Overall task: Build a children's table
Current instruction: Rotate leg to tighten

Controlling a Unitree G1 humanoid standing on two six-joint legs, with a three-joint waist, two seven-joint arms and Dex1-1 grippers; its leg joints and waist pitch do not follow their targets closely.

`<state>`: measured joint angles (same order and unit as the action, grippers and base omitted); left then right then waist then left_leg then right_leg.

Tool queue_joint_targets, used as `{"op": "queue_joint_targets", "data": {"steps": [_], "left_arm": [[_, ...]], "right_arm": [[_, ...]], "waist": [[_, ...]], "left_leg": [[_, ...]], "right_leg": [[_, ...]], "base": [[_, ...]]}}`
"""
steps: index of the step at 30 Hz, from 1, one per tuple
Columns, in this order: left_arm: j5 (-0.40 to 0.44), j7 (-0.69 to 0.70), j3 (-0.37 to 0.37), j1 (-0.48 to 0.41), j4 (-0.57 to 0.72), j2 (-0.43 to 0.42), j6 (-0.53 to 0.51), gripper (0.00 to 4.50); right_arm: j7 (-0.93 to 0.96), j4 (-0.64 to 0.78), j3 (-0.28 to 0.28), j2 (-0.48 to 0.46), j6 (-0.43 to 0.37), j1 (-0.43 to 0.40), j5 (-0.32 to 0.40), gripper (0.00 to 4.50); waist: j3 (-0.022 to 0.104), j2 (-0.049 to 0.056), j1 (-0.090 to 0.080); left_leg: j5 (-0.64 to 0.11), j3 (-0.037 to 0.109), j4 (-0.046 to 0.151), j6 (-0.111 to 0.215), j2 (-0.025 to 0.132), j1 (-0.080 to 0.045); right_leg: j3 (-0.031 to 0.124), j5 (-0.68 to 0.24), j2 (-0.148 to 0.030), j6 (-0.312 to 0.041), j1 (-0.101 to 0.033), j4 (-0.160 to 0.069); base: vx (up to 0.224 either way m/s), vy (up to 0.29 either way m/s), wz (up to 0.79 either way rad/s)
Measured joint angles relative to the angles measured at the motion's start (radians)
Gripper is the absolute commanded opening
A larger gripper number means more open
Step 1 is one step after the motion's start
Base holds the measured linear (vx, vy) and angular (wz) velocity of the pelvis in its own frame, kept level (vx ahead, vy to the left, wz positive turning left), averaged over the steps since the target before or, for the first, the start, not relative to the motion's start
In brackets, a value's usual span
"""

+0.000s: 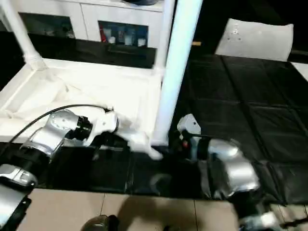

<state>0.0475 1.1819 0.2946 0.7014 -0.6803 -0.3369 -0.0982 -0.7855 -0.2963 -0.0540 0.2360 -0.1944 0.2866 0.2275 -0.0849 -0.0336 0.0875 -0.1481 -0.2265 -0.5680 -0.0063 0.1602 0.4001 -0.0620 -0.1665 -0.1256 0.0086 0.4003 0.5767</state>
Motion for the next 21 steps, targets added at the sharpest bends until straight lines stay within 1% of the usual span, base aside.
{"op": "queue_joint_targets", "data": {"steps": [2,3,4,5,6,7,8,9,10,11,12,13,14,15,16,17,18,19,21], "left_arm": [[0.003,-0.073,-0.015,0.000,0.006,0.040,-0.061,0.00],[0.005,-0.113,-0.021,0.000,0.010,0.062,-0.093,0.00],[0.007,-0.147,-0.027,0.001,0.010,0.080,-0.112,0.00],[0.013,-0.191,-0.034,0.003,0.010,0.101,-0.133,0.00],[0.024,-0.257,-0.048,0.008,0.009,0.134,-0.163,0.00],[0.026,-0.292,-0.054,0.009,0.009,0.152,-0.180,0.00],[0.026,-0.315,-0.055,0.011,0.009,0.167,-0.192,0.00],[0.029,-0.365,-0.062,0.014,0.008,0.192,-0.211,0.00],[0.033,-0.403,-0.062,0.021,0.004,0.210,-0.221,0.00],[0.041,-0.438,-0.062,0.024,0.001,0.233,-0.229,0.00],[0.050,-0.467,-0.064,0.030,0.004,0.244,-0.229,0.00],[0.051,-0.473,-0.065,0.032,0.007,0.249,-0.230,0.00],[0.049,-0.473,-0.065,0.026,0.014,0.252,-0.235,0.00],[0.046,-0.473,-0.063,0.020,0.032,0.259,-0.245,0.00],[0.048,-0.474,-0.061,0.014,0.042,0.262,-0.251,0.00],[0.048,-0.474,-0.059,0.011,0.053,0.255,-0.253,0.00],[0.048,-0.476,-0.061,0.010,0.058,0.244,-0.253,0.00],[0.049,-0.485,-0.064,0.010,0.061,0.231,-0.251,0.00],[0.053,-0.490,-0.072,0.009,0.067,0.205,-0.246,0.00]], "right_arm": [[0.133,-0.016,0.032,-0.065,0.000,0.005,-0.012,2.70],[0.197,-0.030,0.045,-0.094,-0.002,0.017,-0.024,2.70],[0.246,-0.042,0.053,-0.114,-0.006,0.031,-0.030,2.70],[0.309,-0.062,0.071,-0.148,-0.010,0.048,-0.036,2.70],[0.404,-0.094,0.102,-0.200,-0.013,0.082,-0.044,2.69],[0.451,-0.109,0.112,-0.217,-0.013,0.100,-0.048,2.69],[0.481,-0.115,0.117,-0.224,-0.013,0.107,-0.050,2.69],[0.549,-0.146,0.135,-0.254,-0.008,0.138,-0.058,2.68],[0.598,-0.160,0.150,-0.273,-0.009,0.158,-0.068,2.68],[0.633,-0.172,0.164,-0.283,-0.001,0.166,-0.071,2.68],[0.668,-0.190,0.172,-0.293,0.008,0.190,-0.076,2.68],[0.680,-0.197,0.173,-0.295,0.010,0.202,-0.079,2.68],[0.681,-0.197,0.174,-0.295,0.012,0.202,-0.079,2.68],[0.681,-0.192,0.180,-0.296,0.019,0.199,-0.079,3.02],[0.681,-0.187,0.184,-0.298,0.025,0.190,-0.079,3.02],[0.679,-0.183,0.184,-0.304,0.027,0.190,-0.078,3.37],[0.673,-0.177,0.184,-0.314,0.028,0.189,-0.072,3.39],[0.654,-0.168,0.176,-0.321,0.029,0.182,-0.067,3.42],[0.593,-0.143,0.141,-0.328,0.030,0.149,-0.057,3.51]], "waist": [[-0.001,0.004,-0.011],[-0.001,0.007,-0.023],[-0.001,0.010,-0.030],[-0.001,0.013,-0.035],[-0.004,0.018,-0.048],[-0.008,0.024,-0.054],[-0.010,0.031,-0.057],[-0.013,0.037,-0.058],[-0.017,0.037,-0.051],[-0.015,0.024,-0.045],[-0.011,-0.004,-0.041],[-0.012,-0.003,-0.030],[-0.009,0.007,-0.015],[-0.007,0.035,-0.008],[-0.006,0.034,-0.014],[-0.006,0.033,-0.021],[-0.006,0.033,-0.028],[-0.006,0.033,-0.035],[-0.006,0.032,-0.043]], "left_leg": [[0.000,0.001,-0.001,0.000,0.000,0.000],[0.000,0.003,-0.001,0.000,-0.001,0.000],[0.000,0.004,-0.001,0.000,-0.001,0.000],[0.000,0.007,0.000,0.000,-0.001,0.000],[0.000,0.010,0.000,0.000,-0.001,-0.001],[0.000,0.014,0.000,0.000,-0.001,-0.001],[-0.001,0.019,0.004,0.000,-0.001,0.000],[0.000,0.021,0.014,0.000,0.001,-0.001],[0.000,0.008,0.027,0.000,0.001,0.002],[0.000,-0.019,0.039,0.000,0.000,0.000],[-0.003,-0.051,0.049,-0.011,-0.005,-0.008],[-0.030,-0.029,0.007,-0.024,-0.010,-0.001],[-0.047,0.029,-0.027,-0.022,-0.016,-0.003],[-0.011,0.071,-0.036,-0.031,-0.011,0.004],[-0.005,0.071,-0.035,-0.032,-0.007,0.000],[-0.005,0.071,-0.030,-0.033,-0.003,0.002],[-0.005,0.069,-0.019,-0.033,0.000,0.003],[-0.005,0.067,-0.013,-0.033,0.002,0.003],[-0.005,0.064,-0.010,-0.033,0.007,0.003]], "right_leg": [[0.000,-0.001,0.000,0.001,0.001,-0.003],[-0.002,-0.002,-0.001,0.001,0.001,-0.006],[-0.004,-0.002,-0.001,0.002,0.001,-0.010],[-0.007,-0.002,-0.001,0.002,0.002,-0.016],[-0.011,-0.002,-0.001,0.002,0.002,-0.021],[-0.019,-0.002,-0.001,0.002,-0.002,-0.030],[-0.031,-0.006,-0.002,0.002,-0.007,-0.039],[-0.037,-0.033,-0.001,-0.010,-0.015,-0.028],[-0.039,-0.062,0.002,-0.035,-0.008,0.009],[-0.030,-0.086,-0.001,-0.056,-0.004,0.065],[0.010,-0.090,-0.001,-0.016,0.009,0.071],[0.018,-0.077,-0.007,0.009,0.015,0.067],[0.018,-0.062,-0.003,0.013,0.012,0.070],[-0.012,-0.053,0.001,0.015,0.004,0.070],[-0.009,-0.048,0.008,0.012,0.005,0.068],[-0.004,-0.045,0.020,0.007,0.004,0.058],[-0.003,-0.037,0.025,-0.005,0.004,0.045],[-0.002,-0.027,0.028,-0.012,0.004,0.037],[-0.004,-0.014,0.030,-0.008,0.005,0.030]], "base": [[-0.026,0.013,-0.05],[-0.052,0.032,-0.11],[-0.091,0.045,-0.13],[-0.064,0.030,-0.07],[-0.073,0.028,-0.10],[0.000,0.000,0.00],[-0.059,0.042,-0.12],[-0.081,0.034,-0.03],[-0.081,0.034,-0.03],[-0.098,-0.026,0.16],[0.000,-0.101,0.24],[0.056,-0.106,-0.07],[0.098,-0.073,-0.22],[0.065,0.014,-0.26],[0.000,0.000,0.00],[0.000,0.000,0.00],[0.000,0.000,0.00],[0.000,0.000,0.00],[0.000,0.000,0.00]]}}
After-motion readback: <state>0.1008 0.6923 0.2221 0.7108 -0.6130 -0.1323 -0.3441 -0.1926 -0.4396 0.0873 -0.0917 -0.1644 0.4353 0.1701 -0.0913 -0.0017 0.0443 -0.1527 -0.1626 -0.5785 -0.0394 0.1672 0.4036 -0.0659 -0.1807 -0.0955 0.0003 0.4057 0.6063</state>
